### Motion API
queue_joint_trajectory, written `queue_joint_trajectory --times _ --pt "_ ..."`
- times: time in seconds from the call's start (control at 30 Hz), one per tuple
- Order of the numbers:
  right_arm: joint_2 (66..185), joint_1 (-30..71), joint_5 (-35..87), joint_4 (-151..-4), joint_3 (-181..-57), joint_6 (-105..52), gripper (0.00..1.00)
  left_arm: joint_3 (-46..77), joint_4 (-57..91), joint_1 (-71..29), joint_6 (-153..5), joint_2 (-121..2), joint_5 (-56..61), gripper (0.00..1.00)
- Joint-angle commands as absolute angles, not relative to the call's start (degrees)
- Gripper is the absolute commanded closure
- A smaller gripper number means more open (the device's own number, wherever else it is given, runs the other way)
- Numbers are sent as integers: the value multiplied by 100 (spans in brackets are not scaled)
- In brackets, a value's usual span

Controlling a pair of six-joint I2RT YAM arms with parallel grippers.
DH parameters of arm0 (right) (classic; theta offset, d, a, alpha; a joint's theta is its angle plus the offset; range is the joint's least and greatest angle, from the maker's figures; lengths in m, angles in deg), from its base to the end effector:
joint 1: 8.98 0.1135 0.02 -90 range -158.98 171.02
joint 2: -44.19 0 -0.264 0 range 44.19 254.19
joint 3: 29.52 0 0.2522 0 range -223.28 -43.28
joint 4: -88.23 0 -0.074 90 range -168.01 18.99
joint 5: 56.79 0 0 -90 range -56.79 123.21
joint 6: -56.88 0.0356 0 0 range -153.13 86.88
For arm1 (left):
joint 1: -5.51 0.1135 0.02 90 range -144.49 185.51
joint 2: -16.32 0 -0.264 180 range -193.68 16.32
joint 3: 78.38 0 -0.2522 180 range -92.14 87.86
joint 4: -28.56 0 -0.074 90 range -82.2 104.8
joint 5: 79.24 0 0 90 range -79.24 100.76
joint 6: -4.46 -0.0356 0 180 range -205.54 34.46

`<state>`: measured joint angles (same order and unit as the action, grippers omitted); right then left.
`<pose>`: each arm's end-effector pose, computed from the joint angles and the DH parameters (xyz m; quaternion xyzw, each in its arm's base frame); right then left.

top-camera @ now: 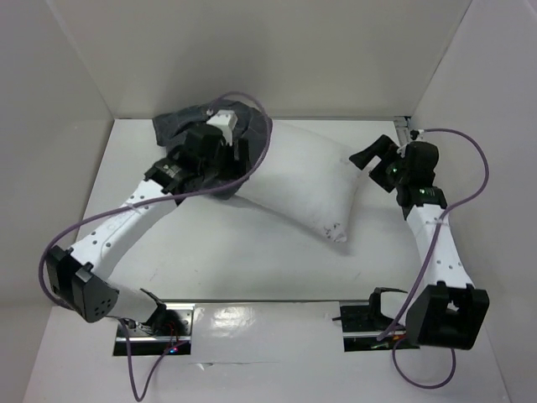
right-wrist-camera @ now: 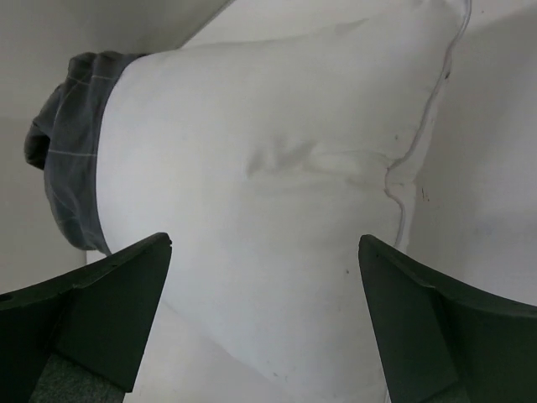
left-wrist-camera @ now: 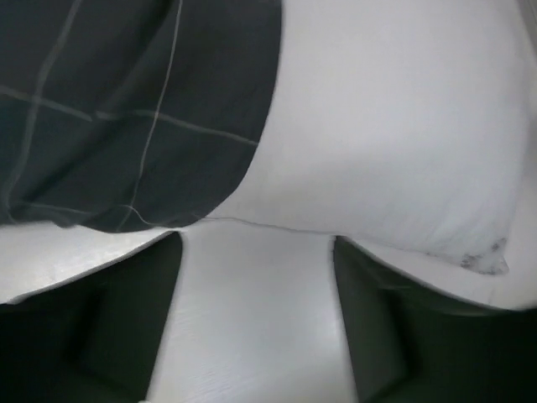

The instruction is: Put the pillow into the pillowcase

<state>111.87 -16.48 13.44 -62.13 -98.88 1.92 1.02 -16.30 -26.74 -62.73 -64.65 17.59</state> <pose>0.2661 -0.0229 0.3147 0.2238 0.8188 0.2637 0.4581 0.2687 -0.1645 0.4123 0.0376 0.8427 -0.2025 0.4974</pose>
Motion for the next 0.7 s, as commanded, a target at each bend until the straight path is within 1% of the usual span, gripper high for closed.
queue_joint_trajectory --times 0.0,0.07,0.1,0.17,0.2,0.33,0.5,0.53,0.6,0.67 --pt "10853 -1514 1519 -5780 -9550 72 0 1731 -1150 -2657 -5717 -6692 2288 7" --pt "10852 -1452 1467 -5657 -9312 1 0 2219 -729 -2657 -5662 -6752 2394 3" --pt "10783 -1451 1467 -5604 -9251 -77 0 2395 -370 -2657 -5575 -6823 2508 3" --pt "10624 -1451 1414 -5603 -9084 -139 0 2651 -156 -2797 -5382 -7086 2893 4" --pt "10572 -1451 1283 -5603 -9083 -140 0 2860 210 -2954 -5320 -7087 3279 4" --pt "10632 -1451 878 -5823 -9004 -87 0 3493 1283 -3079 -5259 -7148 4064 4" --pt "10685 -1451 816 -5928 -9004 -87 0 3715 2181 -3017 -5442 -7429 4257 7" --pt "10685 -1451 816 -5929 -9004 -87 0 3715 2322 -2965 -5521 -7656 4458 10" --pt "10685 -1451 816 -5876 -9004 -87 0 3663 2507 -2965 -5583 -7938 4679 10" --pt "10633 -1451 816 -5815 -9004 -87 0 3496 2508 -2965 -5645 -8316 4986 14"
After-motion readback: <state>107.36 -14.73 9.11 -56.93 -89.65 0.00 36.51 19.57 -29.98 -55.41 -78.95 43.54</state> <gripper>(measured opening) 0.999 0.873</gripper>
